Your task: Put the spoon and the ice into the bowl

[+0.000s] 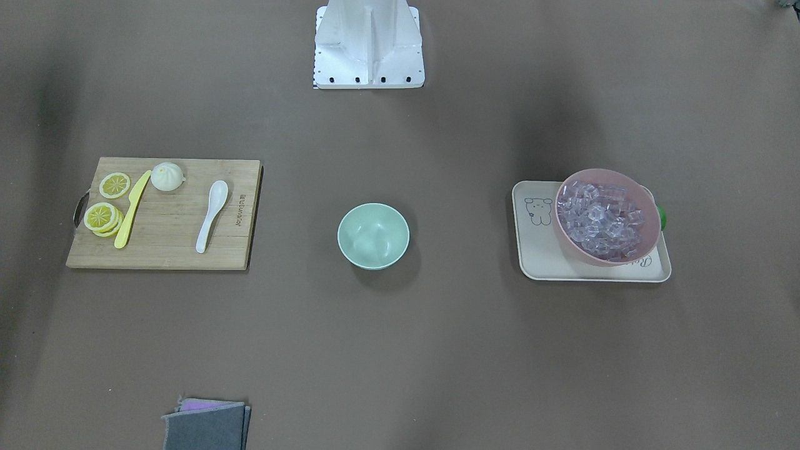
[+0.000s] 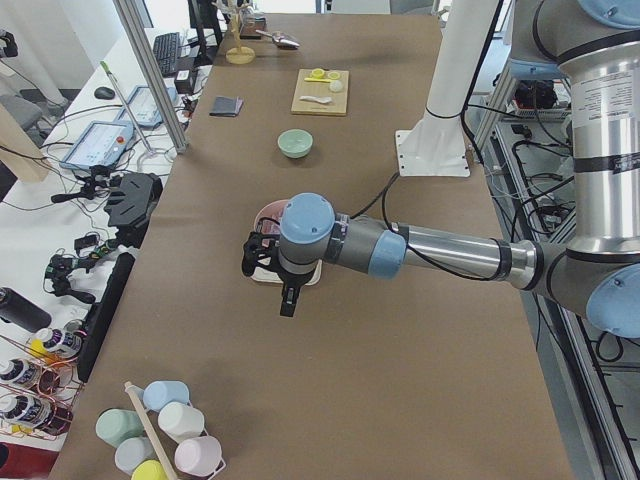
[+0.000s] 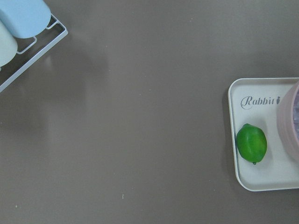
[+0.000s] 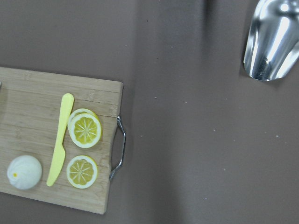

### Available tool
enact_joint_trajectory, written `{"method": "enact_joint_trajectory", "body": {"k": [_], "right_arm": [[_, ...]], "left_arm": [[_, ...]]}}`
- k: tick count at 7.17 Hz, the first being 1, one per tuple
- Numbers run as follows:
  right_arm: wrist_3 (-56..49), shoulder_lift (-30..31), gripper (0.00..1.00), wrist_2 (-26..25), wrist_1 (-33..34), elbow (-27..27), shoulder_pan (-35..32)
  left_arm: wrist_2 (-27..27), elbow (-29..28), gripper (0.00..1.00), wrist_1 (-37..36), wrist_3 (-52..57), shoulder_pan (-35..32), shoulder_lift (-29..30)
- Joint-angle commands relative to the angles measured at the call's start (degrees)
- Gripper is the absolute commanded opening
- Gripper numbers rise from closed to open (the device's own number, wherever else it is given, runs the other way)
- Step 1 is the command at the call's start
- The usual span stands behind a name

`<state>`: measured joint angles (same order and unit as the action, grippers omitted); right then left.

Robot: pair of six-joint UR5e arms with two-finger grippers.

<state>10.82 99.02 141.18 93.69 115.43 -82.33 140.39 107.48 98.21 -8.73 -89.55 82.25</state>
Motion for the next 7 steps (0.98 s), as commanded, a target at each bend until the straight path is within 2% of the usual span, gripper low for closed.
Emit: {"method": "enact_joint_trajectory", "body": {"k": [1,2,3,4,5,7], "right_arm": [[17.6,-8.1,1.0,-2.4,0.0,1.1,9.9],[25.3,-12.0,1.0,-7.5,0.0,1.3,15.9],[30.1,-15.2,1.0,-10.5,0.1,1.1,22.1],[34.4,-17.3,0.98,-12.6,0.0,1.0,25.3],[40.9,-19.9,0.9,-16.0,0.0,0.4,28.8],[48.6,-23.4,0.79,-21.0,-3.3,-3.3,34.7]], "left_arm": [[-0.3,-0.2,0.97,3.2,-9.7,5.6,4.3],[-0.7,-0.4,0.97,3.4,-14.6,7.9,7.3],[-0.9,-0.9,0.97,3.2,-16.8,11.1,9.4],[-1.0,-2.1,0.97,3.2,-21.5,13.2,12.3],[-1.2,-3.8,0.97,3.1,-25.5,16.0,15.5],[-8.0,-5.7,0.97,3.0,-33.7,22.6,20.6]]}}
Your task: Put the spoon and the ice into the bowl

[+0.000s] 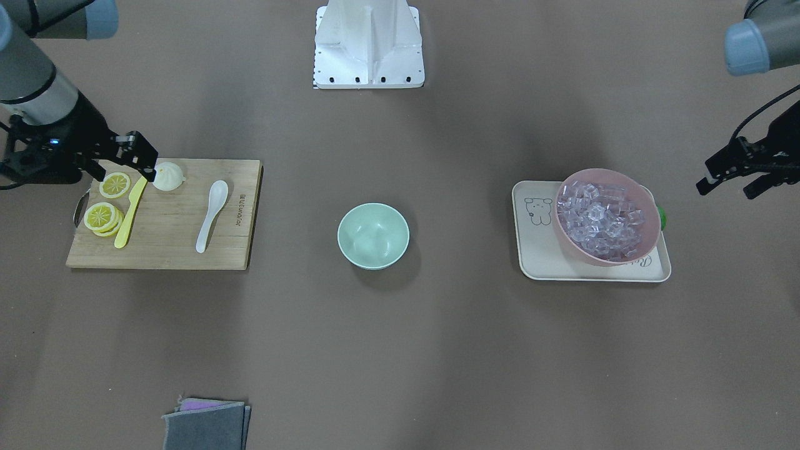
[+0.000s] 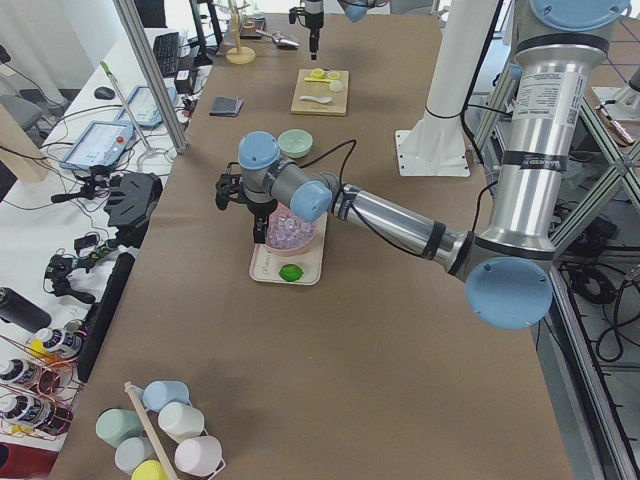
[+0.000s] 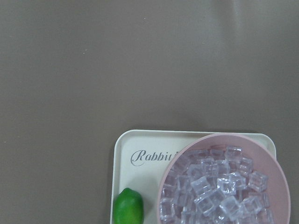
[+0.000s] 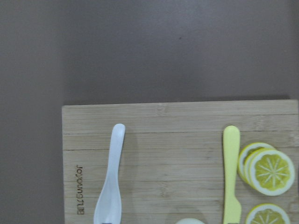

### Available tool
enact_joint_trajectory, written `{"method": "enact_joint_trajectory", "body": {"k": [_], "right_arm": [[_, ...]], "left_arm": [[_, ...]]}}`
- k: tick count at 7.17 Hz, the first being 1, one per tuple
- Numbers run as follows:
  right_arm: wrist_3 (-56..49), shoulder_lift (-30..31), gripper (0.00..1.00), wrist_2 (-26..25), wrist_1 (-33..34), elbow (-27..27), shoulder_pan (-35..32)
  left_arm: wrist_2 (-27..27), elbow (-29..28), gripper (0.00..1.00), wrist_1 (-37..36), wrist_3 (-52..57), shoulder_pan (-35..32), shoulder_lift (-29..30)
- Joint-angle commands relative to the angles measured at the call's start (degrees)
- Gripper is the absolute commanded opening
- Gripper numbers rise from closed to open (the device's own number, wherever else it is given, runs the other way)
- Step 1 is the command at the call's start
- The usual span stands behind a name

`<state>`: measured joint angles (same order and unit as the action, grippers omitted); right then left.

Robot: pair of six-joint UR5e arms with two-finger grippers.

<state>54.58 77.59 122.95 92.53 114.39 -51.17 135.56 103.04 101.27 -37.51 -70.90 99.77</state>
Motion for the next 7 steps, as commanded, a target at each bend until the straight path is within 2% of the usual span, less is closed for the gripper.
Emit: {"method": "enact_joint_trajectory", "body": {"k": [1,2,3,5,7], "right_arm": [[5.6,-2.1,0.77,-3.2,-7.9,-6.2,4.0],[8.1,-3.1,0.75,-3.2,-13.3,-10.5,4.8],[9.8,-3.3,0.73,-3.3,-15.5,-12.0,5.9],[10.1,-5.8,0.7,-4.5,-18.2,-17.2,7.0],[10.2,-5.7,0.7,-5.5,-19.3,-18.8,9.1]], "left_arm": [[-3.2,-3.1,0.97,-0.1,-7.4,5.8,5.9],[-3.3,-3.5,0.97,0.2,-10.2,7.3,6.9],[-3.3,-2.9,0.97,0.3,-10.8,7.4,7.0],[-3.3,-2.4,0.97,0.4,-12.8,7.4,7.0],[-3.4,-1.4,0.97,0.3,-13.8,7.4,6.9]]}}
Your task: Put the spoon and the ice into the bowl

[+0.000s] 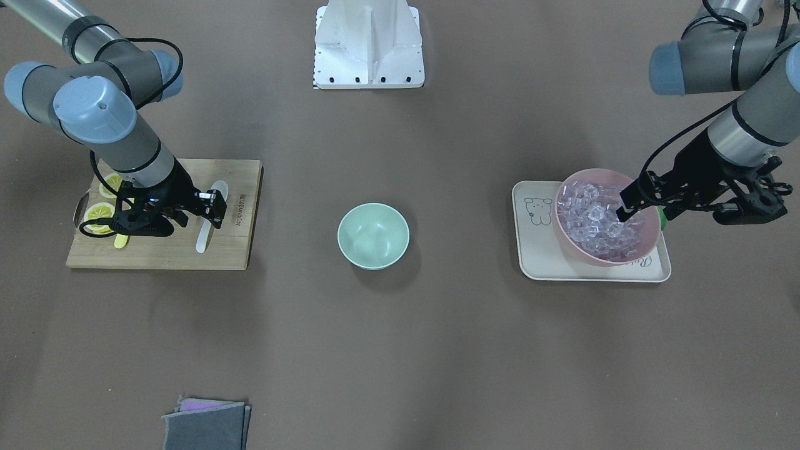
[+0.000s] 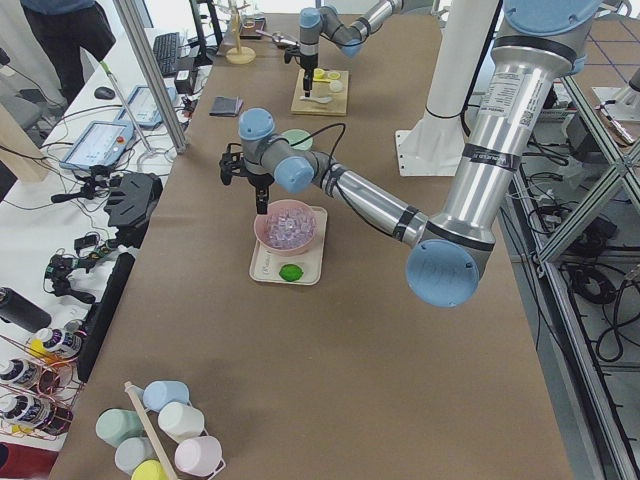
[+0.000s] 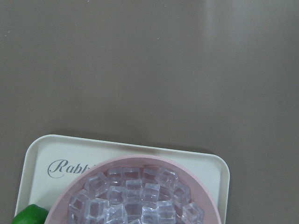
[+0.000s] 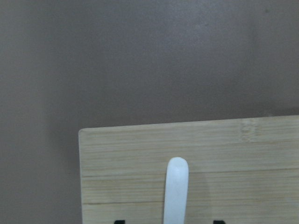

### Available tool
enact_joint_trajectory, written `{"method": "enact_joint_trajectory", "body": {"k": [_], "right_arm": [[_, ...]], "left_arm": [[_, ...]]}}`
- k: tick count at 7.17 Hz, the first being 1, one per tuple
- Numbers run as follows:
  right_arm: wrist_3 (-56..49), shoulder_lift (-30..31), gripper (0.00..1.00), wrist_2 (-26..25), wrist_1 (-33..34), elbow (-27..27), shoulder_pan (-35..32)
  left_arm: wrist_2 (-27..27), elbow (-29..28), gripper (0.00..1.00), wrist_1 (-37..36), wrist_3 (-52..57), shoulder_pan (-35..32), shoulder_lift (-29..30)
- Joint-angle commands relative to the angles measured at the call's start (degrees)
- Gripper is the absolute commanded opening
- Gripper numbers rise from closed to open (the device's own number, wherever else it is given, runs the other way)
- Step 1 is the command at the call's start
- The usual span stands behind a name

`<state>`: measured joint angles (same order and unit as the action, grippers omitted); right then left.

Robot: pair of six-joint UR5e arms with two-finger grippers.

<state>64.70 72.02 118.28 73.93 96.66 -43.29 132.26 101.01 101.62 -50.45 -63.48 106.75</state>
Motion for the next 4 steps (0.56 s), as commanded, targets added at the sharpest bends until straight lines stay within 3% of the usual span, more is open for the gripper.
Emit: {"method": "enact_joint_trajectory", "body": {"k": [1,3,4], "right_arm": [[0.2,0.0,0.68,-0.9,-0.7,-1.5,1.5],[0.2,0.4,0.18,-0.9,-0.7,-1.6,1.6],[0.2,0.4,0.0,-0.5,-0.6,-1.6,1.6]], "left_arm": [[-0.1,0.8,0.97,0.0,-1.2,0.0,-0.1],[-0.1,0.8,0.97,0.0,-1.3,0.0,-0.1],[-0.1,0.8,0.97,0.0,-1.3,0.0,-0.1]]}}
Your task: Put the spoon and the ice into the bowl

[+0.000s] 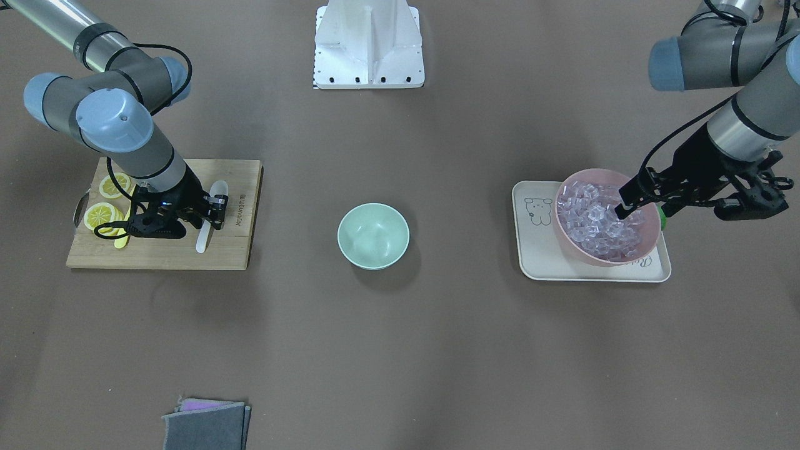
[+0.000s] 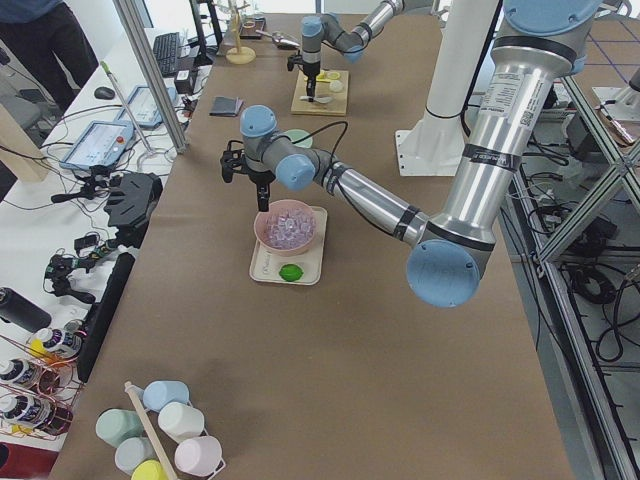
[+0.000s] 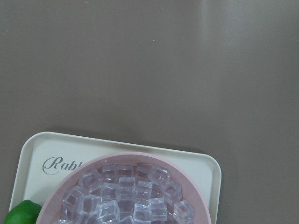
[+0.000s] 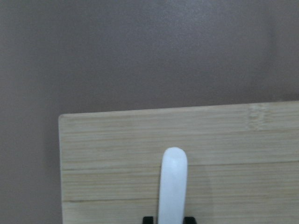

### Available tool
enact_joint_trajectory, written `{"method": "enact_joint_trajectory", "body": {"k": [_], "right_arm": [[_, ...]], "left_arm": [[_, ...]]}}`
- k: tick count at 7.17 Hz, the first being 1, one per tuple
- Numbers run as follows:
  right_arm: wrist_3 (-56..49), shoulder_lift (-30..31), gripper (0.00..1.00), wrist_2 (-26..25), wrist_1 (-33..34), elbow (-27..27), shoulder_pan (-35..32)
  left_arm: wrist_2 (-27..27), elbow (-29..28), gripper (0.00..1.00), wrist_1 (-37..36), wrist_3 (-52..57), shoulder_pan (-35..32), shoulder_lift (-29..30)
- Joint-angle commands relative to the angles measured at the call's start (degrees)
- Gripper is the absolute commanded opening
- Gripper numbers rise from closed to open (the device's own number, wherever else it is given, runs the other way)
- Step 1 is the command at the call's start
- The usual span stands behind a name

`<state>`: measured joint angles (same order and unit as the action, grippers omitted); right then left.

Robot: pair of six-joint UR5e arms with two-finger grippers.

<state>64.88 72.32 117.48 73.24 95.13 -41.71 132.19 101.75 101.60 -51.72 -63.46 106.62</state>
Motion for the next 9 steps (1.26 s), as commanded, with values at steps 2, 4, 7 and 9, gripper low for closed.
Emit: {"method": "enact_joint_trajectory", "body": {"k": [2,4,7,9], "right_arm": [[0.9,-1.2,0.0,0.5,0.7,0.8,-0.1],[6.9,-11.2,0.0,0.2,8.3,0.6,0.0],[16.7,-22.4,0.0,-1.5,9.1,-4.9,2.3],[20.9,-25.8,0.0,-5.4,8.9,-6.3,4.6]], "left_arm": [[-0.8,-0.7,0.97,0.0,0.1,0.5,-0.4],[-3.4,-0.2,0.97,0.1,0.0,3.8,-1.7],[-10.3,-0.6,0.89,0.0,0.3,11.1,-1.8],[-10.4,-1.5,0.76,0.0,0.5,12.5,-1.9]]}}
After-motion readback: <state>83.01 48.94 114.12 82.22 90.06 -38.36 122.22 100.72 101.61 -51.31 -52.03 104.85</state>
